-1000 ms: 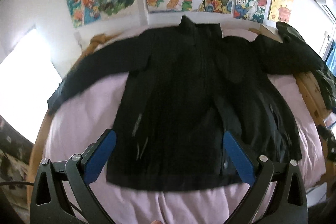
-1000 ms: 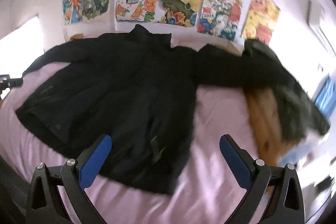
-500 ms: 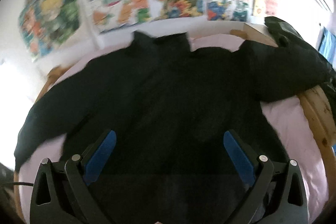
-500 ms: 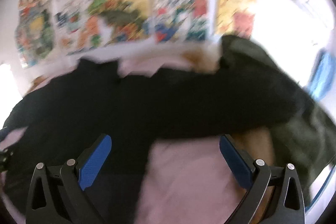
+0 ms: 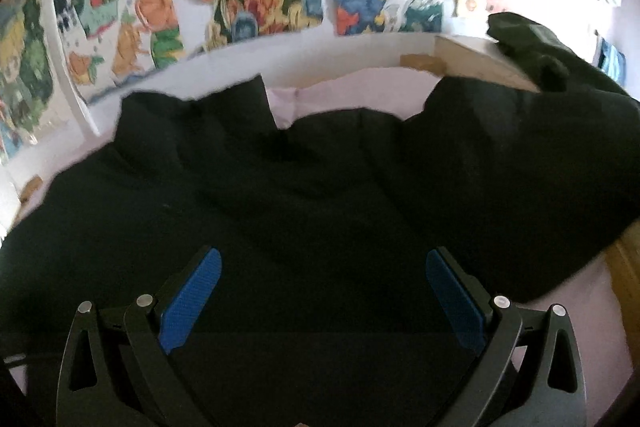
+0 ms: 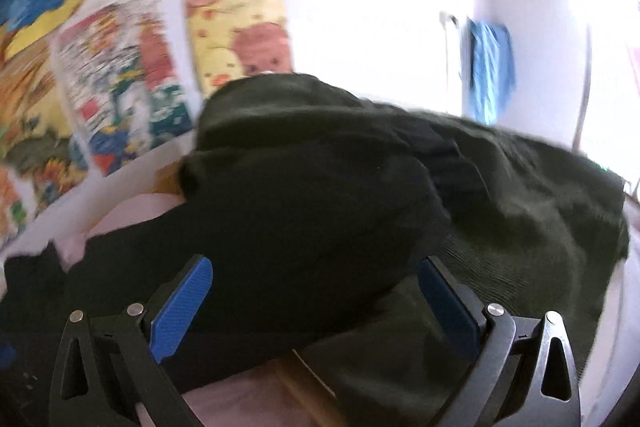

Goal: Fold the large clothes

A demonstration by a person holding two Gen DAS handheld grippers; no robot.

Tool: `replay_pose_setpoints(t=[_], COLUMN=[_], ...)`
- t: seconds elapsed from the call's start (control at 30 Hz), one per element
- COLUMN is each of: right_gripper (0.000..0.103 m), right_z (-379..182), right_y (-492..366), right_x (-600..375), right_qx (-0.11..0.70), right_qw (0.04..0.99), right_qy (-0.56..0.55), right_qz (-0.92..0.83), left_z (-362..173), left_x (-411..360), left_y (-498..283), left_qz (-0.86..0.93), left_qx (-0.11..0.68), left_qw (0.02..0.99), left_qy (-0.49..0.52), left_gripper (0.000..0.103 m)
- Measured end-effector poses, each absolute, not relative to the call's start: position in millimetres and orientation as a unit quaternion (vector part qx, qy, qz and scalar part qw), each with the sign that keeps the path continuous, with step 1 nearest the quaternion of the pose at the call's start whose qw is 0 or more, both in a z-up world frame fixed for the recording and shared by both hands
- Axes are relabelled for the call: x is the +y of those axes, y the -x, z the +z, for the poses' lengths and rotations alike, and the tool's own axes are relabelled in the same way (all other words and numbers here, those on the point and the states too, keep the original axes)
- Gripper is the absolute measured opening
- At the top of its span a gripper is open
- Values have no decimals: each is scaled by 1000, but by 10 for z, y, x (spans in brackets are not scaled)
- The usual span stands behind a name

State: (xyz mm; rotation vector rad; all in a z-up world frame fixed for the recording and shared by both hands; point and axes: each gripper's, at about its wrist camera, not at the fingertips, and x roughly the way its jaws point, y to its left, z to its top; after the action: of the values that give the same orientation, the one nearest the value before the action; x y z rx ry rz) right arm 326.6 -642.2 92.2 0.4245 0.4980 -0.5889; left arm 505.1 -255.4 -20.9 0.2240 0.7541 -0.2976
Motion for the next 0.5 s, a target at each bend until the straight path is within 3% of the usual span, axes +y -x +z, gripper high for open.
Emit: replay_pose_setpoints(t=[0.1,0.27,0.5], right_gripper=[101,85,47], right_z=[847,802,847], right_y=[-3250,-3273,-3210], right_x=[-6537,-6637,-6645], right_qx=[236,217,192], right_qw=[904,901,906], right_qy=[-224,-248,-257], right_qz=[-278,-282,-277], left_z=[-420,-767,-1049], left_x=[-2627,-2749,-2823], left_y=[-5234,-5465,-5638], left_qz=[-142,-146,-129], left_qx=[390,426,434], left_qw=[904,887,886], left_qy=[-102,-100,-95], left_gripper=[101,101,102])
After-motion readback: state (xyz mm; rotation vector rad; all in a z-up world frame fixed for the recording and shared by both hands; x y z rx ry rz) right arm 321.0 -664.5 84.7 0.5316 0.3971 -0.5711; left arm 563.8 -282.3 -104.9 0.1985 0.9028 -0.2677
